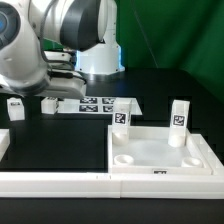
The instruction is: Assemble square table
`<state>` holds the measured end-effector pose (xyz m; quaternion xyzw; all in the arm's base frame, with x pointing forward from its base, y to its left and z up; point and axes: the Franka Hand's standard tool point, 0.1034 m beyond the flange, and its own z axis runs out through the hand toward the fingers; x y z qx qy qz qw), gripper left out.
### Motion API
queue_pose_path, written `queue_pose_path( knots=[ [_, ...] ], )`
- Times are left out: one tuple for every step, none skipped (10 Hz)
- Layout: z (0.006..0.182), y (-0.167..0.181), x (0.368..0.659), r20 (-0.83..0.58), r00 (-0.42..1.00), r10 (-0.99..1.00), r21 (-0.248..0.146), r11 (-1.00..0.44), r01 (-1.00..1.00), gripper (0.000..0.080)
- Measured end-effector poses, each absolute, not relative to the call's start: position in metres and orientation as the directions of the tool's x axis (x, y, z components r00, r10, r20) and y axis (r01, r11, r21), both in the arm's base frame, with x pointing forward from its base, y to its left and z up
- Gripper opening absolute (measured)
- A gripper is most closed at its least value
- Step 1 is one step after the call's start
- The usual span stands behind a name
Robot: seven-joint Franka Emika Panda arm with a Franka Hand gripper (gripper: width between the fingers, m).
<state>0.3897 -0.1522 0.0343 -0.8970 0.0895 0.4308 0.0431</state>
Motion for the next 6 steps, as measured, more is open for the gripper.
queue_pose_path(
  knots=[
    [0.027, -0.145, 0.380, -0.794, 0.593, -0.131, -0.003, -0.976, -0.220, 0.0649],
    [0.022, -0.142, 0.374, -0.803, 0.582, -0.130, -0.002, -0.976, -0.220, 0.0649],
    [0.016, -0.140, 0.369, -0.805, 0.580, -0.128, 0.000, -0.976, -0.216, 0.0649],
    [0.013, -0.138, 0.364, -0.810, 0.573, -0.125, -0.001, -0.977, -0.215, 0.0649],
    [0.012, -0.137, 0.363, -0.812, 0.570, -0.121, -0.002, -0.978, -0.209, 0.0649],
    [0.012, -0.137, 0.363, -0.812, 0.571, -0.121, -0.001, -0.978, -0.210, 0.0649]
  ],
)
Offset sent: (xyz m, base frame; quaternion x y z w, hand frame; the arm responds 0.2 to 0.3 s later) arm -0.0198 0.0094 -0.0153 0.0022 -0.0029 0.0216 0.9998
